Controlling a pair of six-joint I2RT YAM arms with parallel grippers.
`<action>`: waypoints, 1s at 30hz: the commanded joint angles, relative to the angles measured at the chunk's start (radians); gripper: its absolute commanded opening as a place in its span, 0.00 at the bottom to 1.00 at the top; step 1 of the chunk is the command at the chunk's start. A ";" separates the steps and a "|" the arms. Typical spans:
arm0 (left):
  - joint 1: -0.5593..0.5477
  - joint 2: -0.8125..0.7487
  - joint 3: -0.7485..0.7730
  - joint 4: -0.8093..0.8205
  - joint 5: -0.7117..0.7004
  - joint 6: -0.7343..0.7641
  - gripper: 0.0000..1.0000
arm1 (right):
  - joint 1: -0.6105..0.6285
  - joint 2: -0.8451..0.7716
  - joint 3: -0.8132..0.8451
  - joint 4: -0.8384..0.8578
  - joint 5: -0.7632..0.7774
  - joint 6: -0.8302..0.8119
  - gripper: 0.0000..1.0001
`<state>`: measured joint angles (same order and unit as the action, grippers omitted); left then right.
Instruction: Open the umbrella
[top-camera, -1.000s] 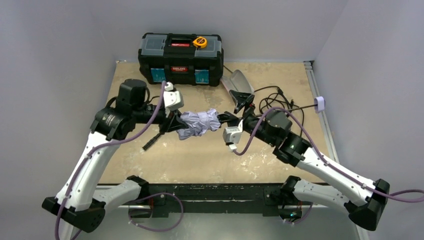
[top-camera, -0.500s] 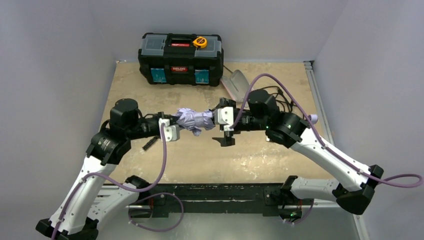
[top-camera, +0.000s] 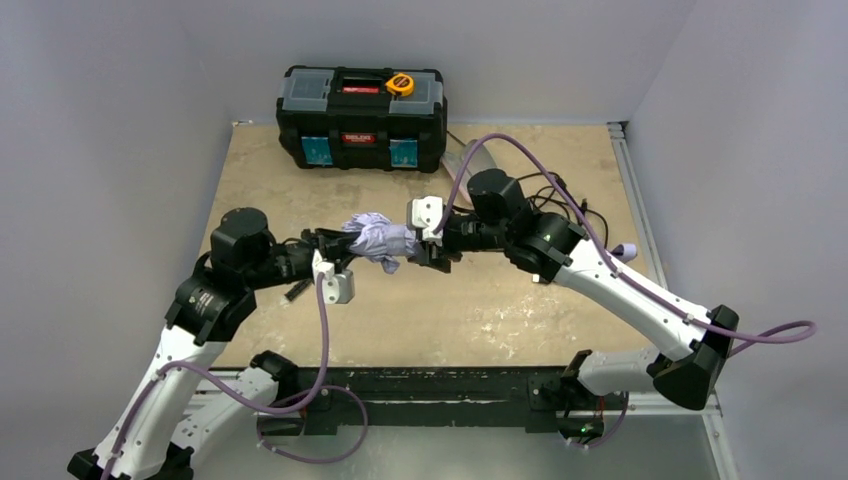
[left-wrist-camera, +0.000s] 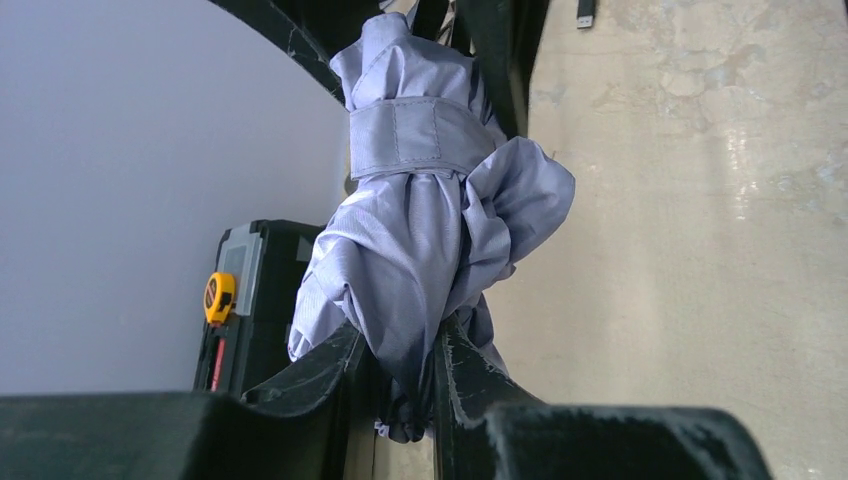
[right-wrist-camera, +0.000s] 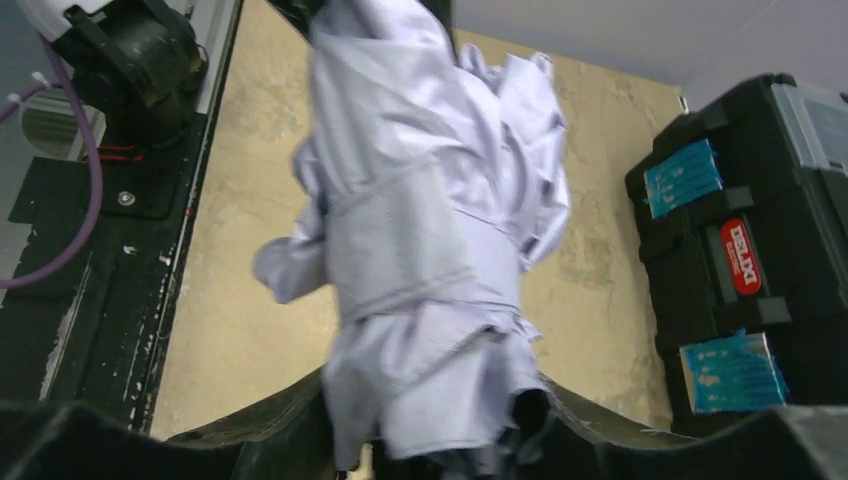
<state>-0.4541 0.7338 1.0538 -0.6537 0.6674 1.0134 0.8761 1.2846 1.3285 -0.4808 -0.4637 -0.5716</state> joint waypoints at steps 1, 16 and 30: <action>-0.005 -0.035 0.025 0.077 0.060 0.042 0.00 | 0.001 -0.022 -0.022 0.084 0.005 0.013 0.38; 0.067 0.214 0.560 -0.357 0.363 -0.441 0.59 | 0.001 0.012 0.023 -0.018 0.168 0.046 0.00; 0.027 0.339 0.421 -0.119 0.227 -0.479 0.33 | 0.056 -0.003 0.066 -0.008 0.215 0.017 0.00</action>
<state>-0.4171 1.0737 1.4994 -0.8257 0.9180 0.5167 0.8993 1.3338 1.3304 -0.5404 -0.2646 -0.5236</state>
